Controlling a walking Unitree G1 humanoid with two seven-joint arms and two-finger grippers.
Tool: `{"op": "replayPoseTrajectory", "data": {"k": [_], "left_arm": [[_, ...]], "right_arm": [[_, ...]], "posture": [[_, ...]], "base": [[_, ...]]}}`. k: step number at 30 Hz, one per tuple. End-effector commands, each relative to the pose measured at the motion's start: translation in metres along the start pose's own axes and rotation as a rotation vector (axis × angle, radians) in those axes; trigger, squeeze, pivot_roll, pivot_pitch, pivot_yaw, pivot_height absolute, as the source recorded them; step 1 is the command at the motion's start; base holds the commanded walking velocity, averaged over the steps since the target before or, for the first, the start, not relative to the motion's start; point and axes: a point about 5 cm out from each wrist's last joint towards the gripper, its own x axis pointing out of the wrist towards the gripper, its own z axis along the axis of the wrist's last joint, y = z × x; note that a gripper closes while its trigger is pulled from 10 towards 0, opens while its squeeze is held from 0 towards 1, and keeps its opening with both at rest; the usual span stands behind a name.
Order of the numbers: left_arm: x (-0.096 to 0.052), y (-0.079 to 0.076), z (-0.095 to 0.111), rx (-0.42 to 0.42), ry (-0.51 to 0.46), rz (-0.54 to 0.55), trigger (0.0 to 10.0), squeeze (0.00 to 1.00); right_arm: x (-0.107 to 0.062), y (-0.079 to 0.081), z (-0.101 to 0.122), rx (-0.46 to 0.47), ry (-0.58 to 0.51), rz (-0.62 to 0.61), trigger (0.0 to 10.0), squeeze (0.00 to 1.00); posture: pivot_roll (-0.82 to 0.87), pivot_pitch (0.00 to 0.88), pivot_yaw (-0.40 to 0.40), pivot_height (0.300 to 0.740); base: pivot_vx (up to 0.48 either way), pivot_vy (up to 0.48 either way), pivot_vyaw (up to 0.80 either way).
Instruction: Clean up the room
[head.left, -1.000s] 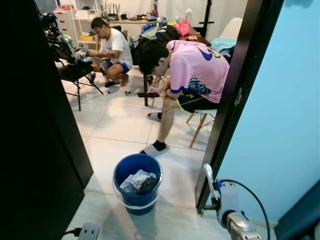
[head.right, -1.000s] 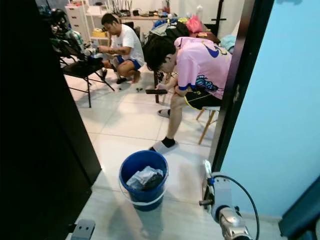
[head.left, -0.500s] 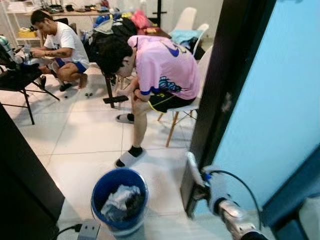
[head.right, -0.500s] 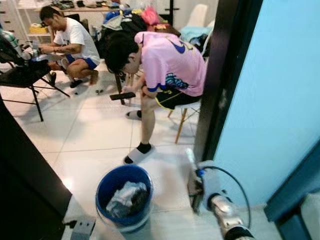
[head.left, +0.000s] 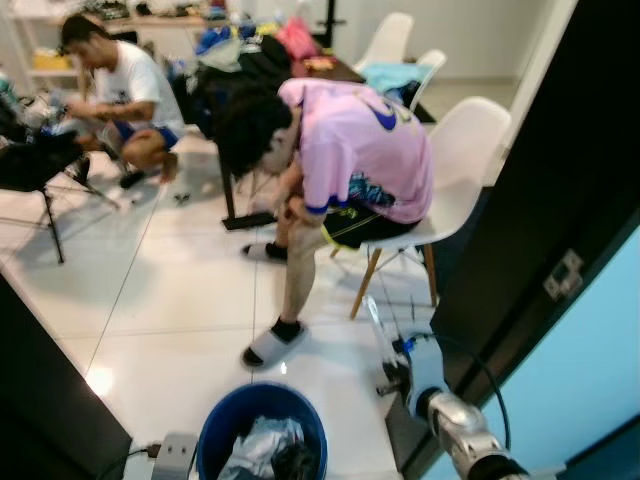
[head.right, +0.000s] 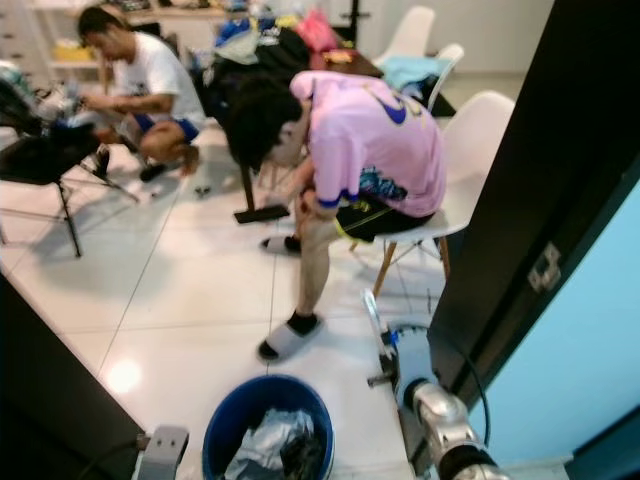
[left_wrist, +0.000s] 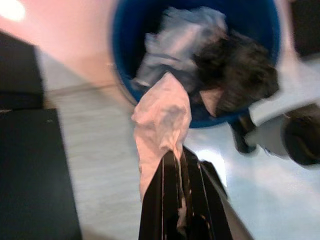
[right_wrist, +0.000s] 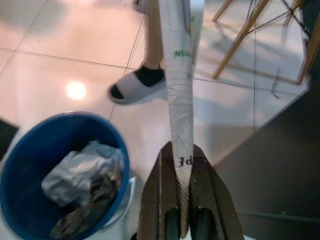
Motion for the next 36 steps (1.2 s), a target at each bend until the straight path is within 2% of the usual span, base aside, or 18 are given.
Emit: {"op": "replayPoseTrajectory", "data": {"k": [1,7,11,16,18,19,21,22,23,26,33,35,36], "left_arm": [[-0.001,-0.004,-0.011,0.009,0.042,-0.043,10.0,0.00],[0.001,-0.007,0.003,-0.060,0.002,-0.062,10.0,0.00],[0.002,-0.008,0.008,-0.066,-0.011,-0.069,10.0,0.00],[0.005,-0.013,0.027,-0.084,-0.069,-0.121,10.0,0.00],[0.005,-0.013,0.027,-0.084,-0.069,-0.121,10.0,0.00],[0.006,-0.017,0.039,-0.098,-0.105,-0.157,10.0,0.00],[0.006,-0.017,0.039,-0.098,-0.105,-0.157,10.0,0.00],[0.007,-0.022,0.052,-0.099,-0.147,-0.195,10.0,0.00],[0.007,-0.022,0.052,-0.099,-0.147,-0.195,10.0,0.00],[0.009,-0.034,0.077,-0.008,-0.205,-0.238,10.0,0.00],[0.010,-0.034,0.080,0.041,-0.193,-0.191,10.0,0.00],[0.011,-0.029,0.077,0.073,-0.159,-0.091,10.0,0.00],[0.011,-0.029,0.077,0.073,-0.159,-0.091,10.0,0.00]], "right_arm": [[0.001,0.005,-0.003,-0.019,0.018,0.018,10.0,0.00],[0.001,0.004,-0.002,-0.039,0.029,0.016,10.0,0.00],[0.001,0.004,-0.003,-0.048,0.037,0.019,10.0,0.00],[0.003,0.009,-0.004,-0.097,0.059,0.047,10.0,0.00],[0.003,0.009,-0.004,-0.097,0.059,0.047,10.0,0.00],[0.004,0.012,-0.003,-0.113,0.060,0.059,10.0,0.00],[0.004,0.012,-0.003,-0.113,0.060,0.059,10.0,0.00],[0.004,0.014,-0.003,-0.126,0.061,0.069,10.0,0.00],[0.004,0.014,-0.003,-0.126,0.061,0.069,10.0,0.00],[0.005,0.019,-0.004,-0.138,0.062,0.087,10.0,0.00],[0.005,0.020,-0.004,-0.138,0.063,0.088,10.0,0.00],[0.003,0.017,-0.006,-0.134,0.063,0.079,10.0,0.00],[0.003,0.017,-0.006,-0.134,0.063,0.079,10.0,0.00]], "posture": [[-0.17,0.031,-0.011,0.740],[-0.17,0.031,-0.013,0.740],[-0.17,0.032,-0.014,0.740],[-0.19,0.035,-0.016,0.740],[-0.19,0.035,-0.016,0.740],[-0.19,0.037,-0.016,0.740],[-0.19,0.037,-0.016,0.740],[-0.20,0.039,-0.016,0.740],[-0.20,0.039,-0.016,0.740],[-0.21,0.043,-0.018,0.740],[-0.22,0.048,-0.019,0.740],[-0.23,0.054,-0.022,0.740],[-0.23,0.054,-0.022,0.740]], "base": [[0.000,-0.454,0.00],[0.000,-0.151,0.00],[0.000,0.000,0.00],[0.000,0.000,0.00],[0.000,0.000,0.00],[0.000,0.000,0.00],[0.000,0.000,0.00],[0.000,0.000,0.00],[0.000,0.000,0.00],[0.000,-0.395,0.00],[0.000,-0.394,0.00],[0.000,0.000,0.00],[0.000,0.000,0.00]]}}
